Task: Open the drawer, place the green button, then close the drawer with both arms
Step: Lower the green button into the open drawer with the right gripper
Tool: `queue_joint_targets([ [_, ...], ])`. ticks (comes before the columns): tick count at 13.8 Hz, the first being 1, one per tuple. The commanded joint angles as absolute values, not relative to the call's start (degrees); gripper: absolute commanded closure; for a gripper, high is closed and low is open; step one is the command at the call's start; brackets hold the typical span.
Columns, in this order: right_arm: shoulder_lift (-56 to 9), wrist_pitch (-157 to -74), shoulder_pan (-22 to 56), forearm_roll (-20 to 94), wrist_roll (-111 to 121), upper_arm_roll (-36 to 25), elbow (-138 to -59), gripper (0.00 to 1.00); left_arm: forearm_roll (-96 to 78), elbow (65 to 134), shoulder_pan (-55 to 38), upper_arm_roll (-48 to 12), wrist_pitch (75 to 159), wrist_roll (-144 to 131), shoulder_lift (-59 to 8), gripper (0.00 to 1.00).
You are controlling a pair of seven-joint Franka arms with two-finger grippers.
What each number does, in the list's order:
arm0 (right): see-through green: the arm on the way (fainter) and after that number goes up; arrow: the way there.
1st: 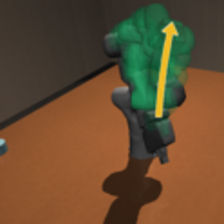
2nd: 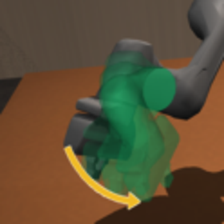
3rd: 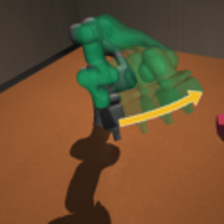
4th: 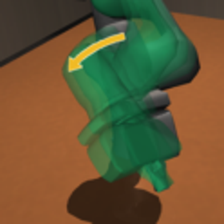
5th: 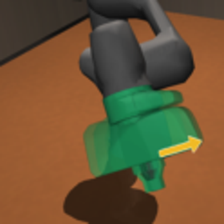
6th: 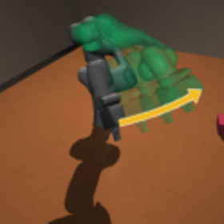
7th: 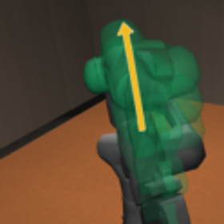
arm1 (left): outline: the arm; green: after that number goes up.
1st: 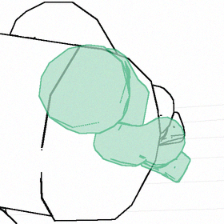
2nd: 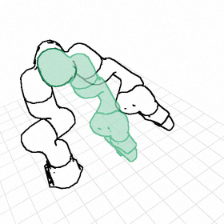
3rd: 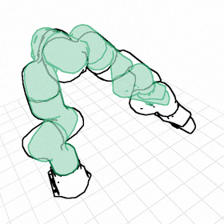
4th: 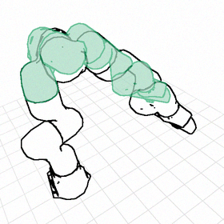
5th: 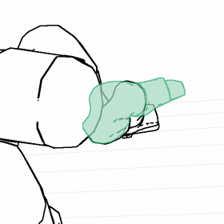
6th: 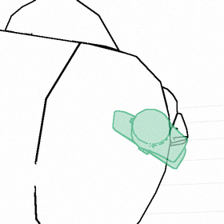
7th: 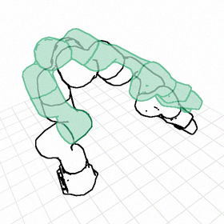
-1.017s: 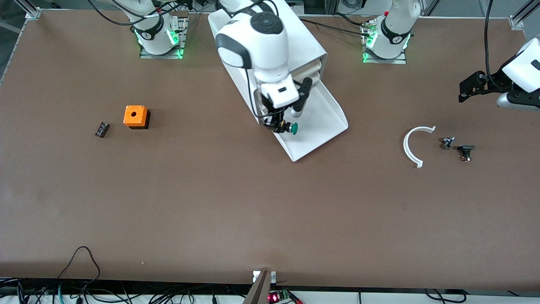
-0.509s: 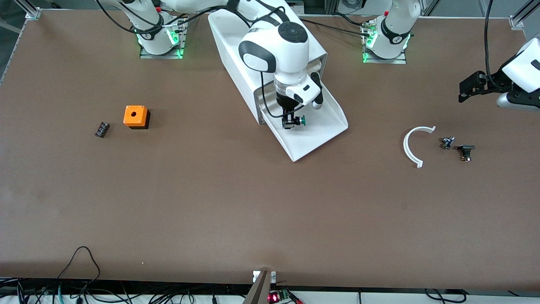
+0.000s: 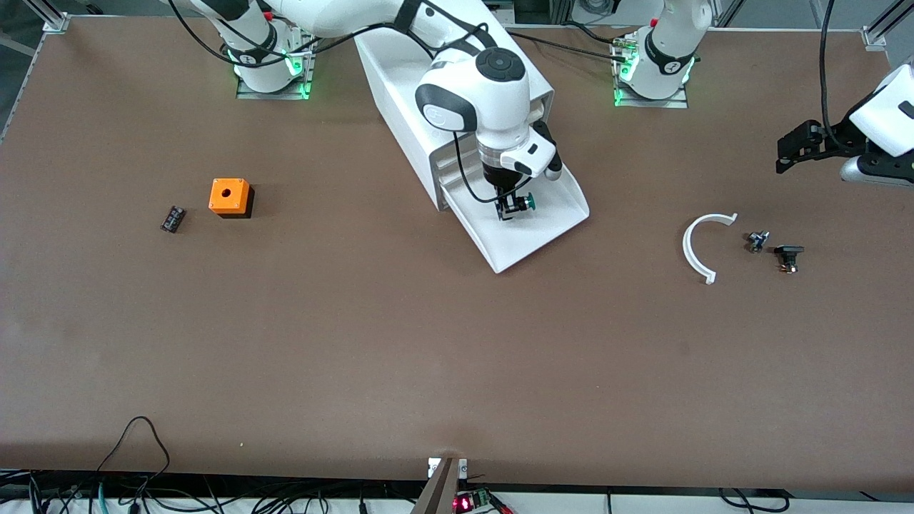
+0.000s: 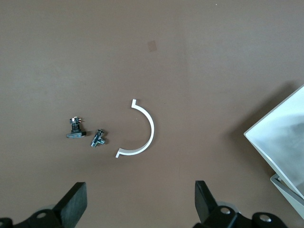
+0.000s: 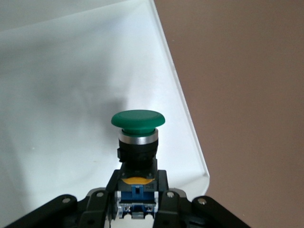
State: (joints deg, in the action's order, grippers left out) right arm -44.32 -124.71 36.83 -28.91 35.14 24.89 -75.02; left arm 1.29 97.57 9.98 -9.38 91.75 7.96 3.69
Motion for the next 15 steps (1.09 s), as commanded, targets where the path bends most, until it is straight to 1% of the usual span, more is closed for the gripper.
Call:
queue_joint_targets([
  [1, -46.49, -123.31, 37.62, -29.79, 37.53, 25.58, -73.04, 0.84, 0.44, 95.71, 9.41, -8.88, 90.70, 7.91, 2.81, 0.00],
  [2, -46.67, -122.79, 37.79, -29.88, 37.44, 25.58, -73.04, 0.81, 0.44, 95.71, 9.40, -8.79, 90.70, 7.91, 2.81, 0.00],
  [3, -47.02, -122.70, 37.79, -29.97, 37.44, 25.58, -73.04, 0.76, 0.44, 95.71, 9.49, -8.79, 90.70, 7.91, 2.64, 0.00],
  [6, -47.63, -122.43, 37.88, -29.97, 37.27, 25.58, -73.04, 0.69, 0.44, 94.75, 9.49, -8.79, 90.44, 7.82, 2.11, 0.00],
  [7, -48.07, -121.74, 38.23, -29.97, 36.83, 25.58, -73.04, 0.64, 0.44, 94.75, 9.49, -8.79, 90.44, 7.91, 2.11, 0.00],
  [8, -48.08, -121.21, 38.67, -30.06, 36.65, 25.58, -73.04, 0.40, 0.35, 94.66, 9.49, -8.79, 90.44, 7.91, 2.02, 0.00],
  [9, -48.08, -121.20, 38.67, -29.97, 36.48, 25.58, -73.04, 0.00, 0.44, 94.66, 9.49, -8.79, 90.44, 7.91, 2.02, 0.00],
  [12, -47.29, -120.07, 38.50, -29.53, 32.80, 25.75, -71.90, 0.00, 0.44, 94.31, 9.49, -8.79, 90.35, 7.91, 1.85, 0.00],
  [15, -46.41, -114.54, 37.10, -28.83, 32.26, 26.81, -65.23, 0.00, 0.35, 94.22, 9.40, -8.79, 90.26, 7.91, 1.58, 0.00],
])
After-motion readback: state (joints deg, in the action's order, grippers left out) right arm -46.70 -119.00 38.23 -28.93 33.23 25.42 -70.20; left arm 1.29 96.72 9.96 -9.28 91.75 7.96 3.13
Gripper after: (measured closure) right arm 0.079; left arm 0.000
